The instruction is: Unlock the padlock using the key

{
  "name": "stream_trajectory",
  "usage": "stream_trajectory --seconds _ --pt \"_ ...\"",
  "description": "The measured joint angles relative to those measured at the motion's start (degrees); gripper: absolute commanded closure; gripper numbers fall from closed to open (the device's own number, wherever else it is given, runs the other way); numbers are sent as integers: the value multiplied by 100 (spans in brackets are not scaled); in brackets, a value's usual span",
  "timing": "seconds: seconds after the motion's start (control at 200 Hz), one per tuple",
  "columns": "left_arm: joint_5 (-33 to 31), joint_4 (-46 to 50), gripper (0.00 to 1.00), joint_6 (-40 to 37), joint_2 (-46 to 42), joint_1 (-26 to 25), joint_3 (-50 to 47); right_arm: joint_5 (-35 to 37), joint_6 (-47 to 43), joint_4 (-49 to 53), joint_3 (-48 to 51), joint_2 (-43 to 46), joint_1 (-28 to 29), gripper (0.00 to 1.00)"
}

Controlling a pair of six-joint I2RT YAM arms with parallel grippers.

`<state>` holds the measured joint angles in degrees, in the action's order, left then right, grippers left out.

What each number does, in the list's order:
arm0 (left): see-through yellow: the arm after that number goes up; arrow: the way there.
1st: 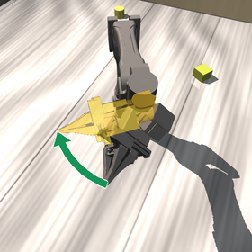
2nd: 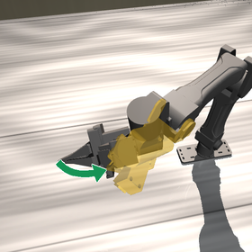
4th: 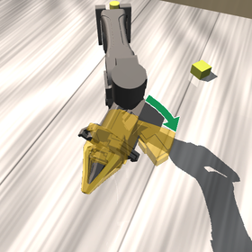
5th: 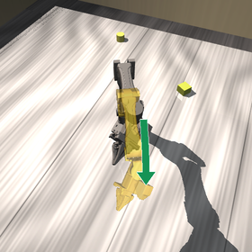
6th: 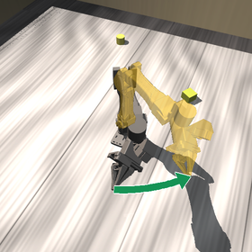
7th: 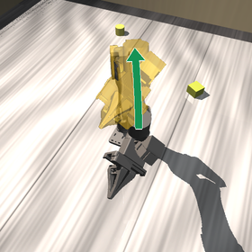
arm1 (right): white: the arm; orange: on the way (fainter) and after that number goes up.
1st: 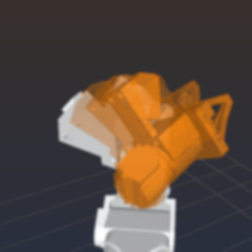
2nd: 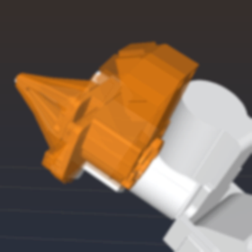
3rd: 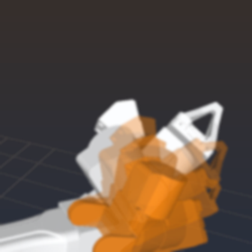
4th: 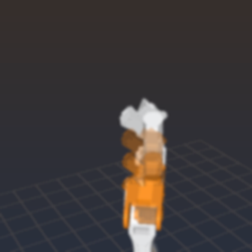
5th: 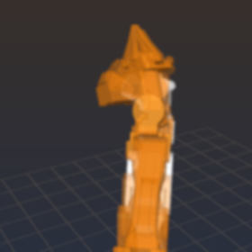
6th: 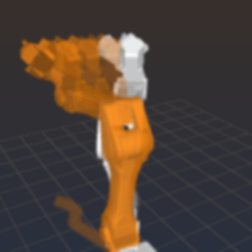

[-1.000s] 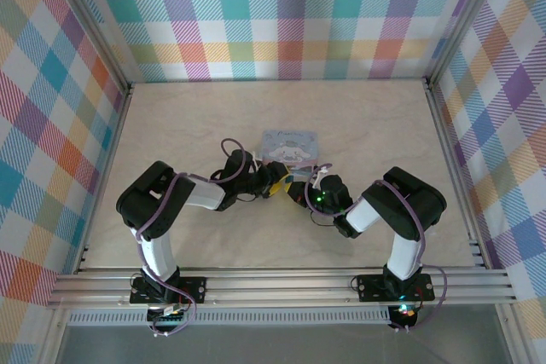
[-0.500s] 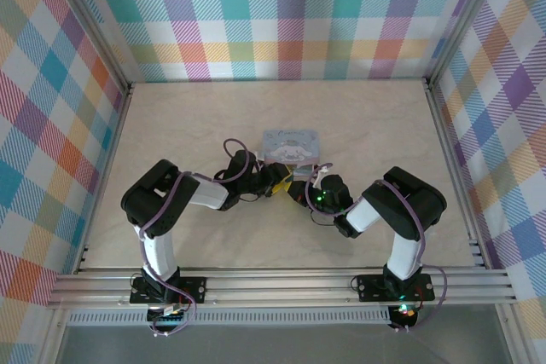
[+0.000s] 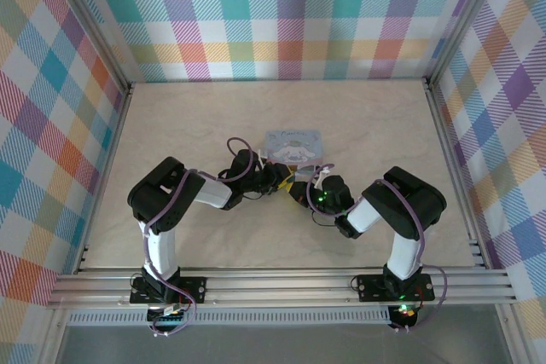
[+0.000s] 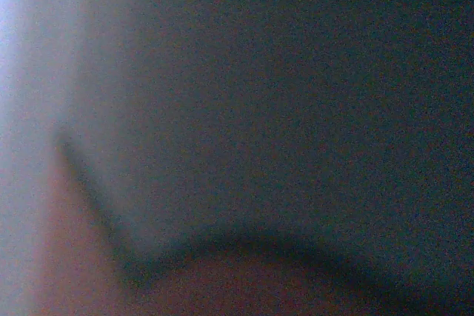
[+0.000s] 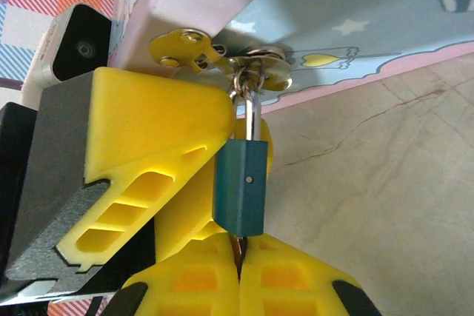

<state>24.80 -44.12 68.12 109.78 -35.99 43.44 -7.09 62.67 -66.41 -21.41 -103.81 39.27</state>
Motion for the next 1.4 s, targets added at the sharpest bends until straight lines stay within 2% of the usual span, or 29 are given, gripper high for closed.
stream_trajectory --seconds 0.25,0.625,0.84,0.98,1.08,1.17,1.25,1.4 --pt "-26 -94 95 -22 2 2 0 -42 94 -214 48 4 -61 81" --pt "-4 -42 96 -13 0 -11 46 92 26 -175 391 330 -142 55" --pt "-4 48 96 7 0 -15 101 286 -363 507 450 946 -205 52" --pt "-2 61 96 11 0 -15 107 562 -1274 1762 428 1982 -208 49" --pt "-2 68 96 26 -2 -15 114 929 -2400 2920 197 2918 -146 46" --pt "0 105 96 46 0 -15 140 1185 -3442 3523 -31 3475 -44 45" --pt "0 114 96 68 0 -15 144 1373 -4299 3926 -267 3591 127 44" --pt "2 133 96 133 -2 -15 149 1878 -5943 4470 -765 3195 737 44"
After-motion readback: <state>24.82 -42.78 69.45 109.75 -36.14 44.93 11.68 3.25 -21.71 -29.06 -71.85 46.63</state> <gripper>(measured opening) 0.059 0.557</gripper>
